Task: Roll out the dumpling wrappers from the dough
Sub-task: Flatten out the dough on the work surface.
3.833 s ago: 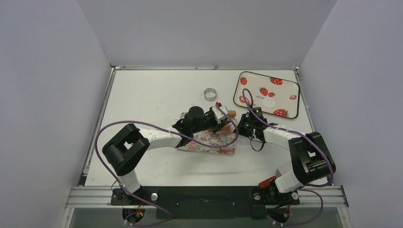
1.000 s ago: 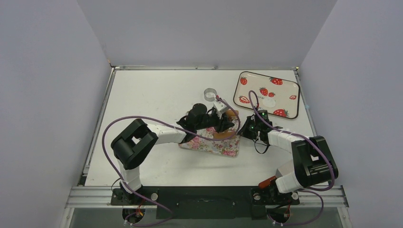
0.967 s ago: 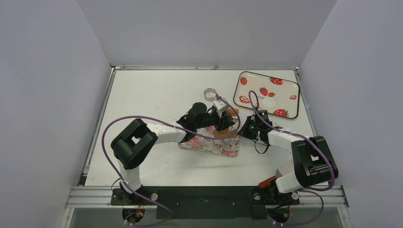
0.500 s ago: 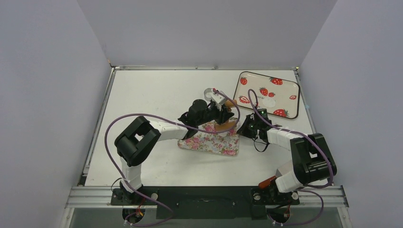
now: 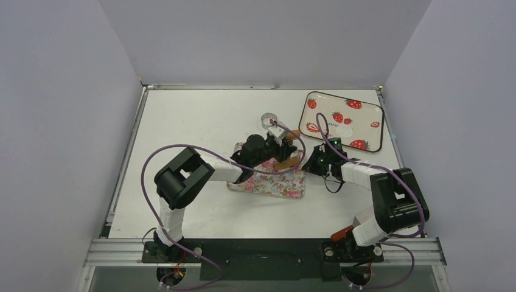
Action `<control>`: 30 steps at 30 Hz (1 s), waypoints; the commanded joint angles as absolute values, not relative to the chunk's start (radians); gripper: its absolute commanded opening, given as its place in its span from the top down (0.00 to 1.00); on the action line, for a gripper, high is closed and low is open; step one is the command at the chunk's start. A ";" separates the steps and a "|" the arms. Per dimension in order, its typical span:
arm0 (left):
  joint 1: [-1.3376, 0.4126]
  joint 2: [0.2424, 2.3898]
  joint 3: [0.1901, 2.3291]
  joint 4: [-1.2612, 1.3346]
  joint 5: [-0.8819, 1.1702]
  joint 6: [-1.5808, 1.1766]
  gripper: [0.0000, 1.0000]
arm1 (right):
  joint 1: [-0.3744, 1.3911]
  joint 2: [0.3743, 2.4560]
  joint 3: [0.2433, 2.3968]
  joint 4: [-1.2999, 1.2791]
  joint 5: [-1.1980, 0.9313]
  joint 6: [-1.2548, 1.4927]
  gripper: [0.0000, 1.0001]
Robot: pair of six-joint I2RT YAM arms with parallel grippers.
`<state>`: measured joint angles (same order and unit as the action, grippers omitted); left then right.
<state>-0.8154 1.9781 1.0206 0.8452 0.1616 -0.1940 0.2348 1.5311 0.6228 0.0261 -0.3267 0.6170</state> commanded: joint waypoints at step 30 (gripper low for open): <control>-0.798 2.045 0.851 0.790 0.127 -0.027 1.00 | 0.213 1.553 0.655 0.032 -0.333 0.590 1.00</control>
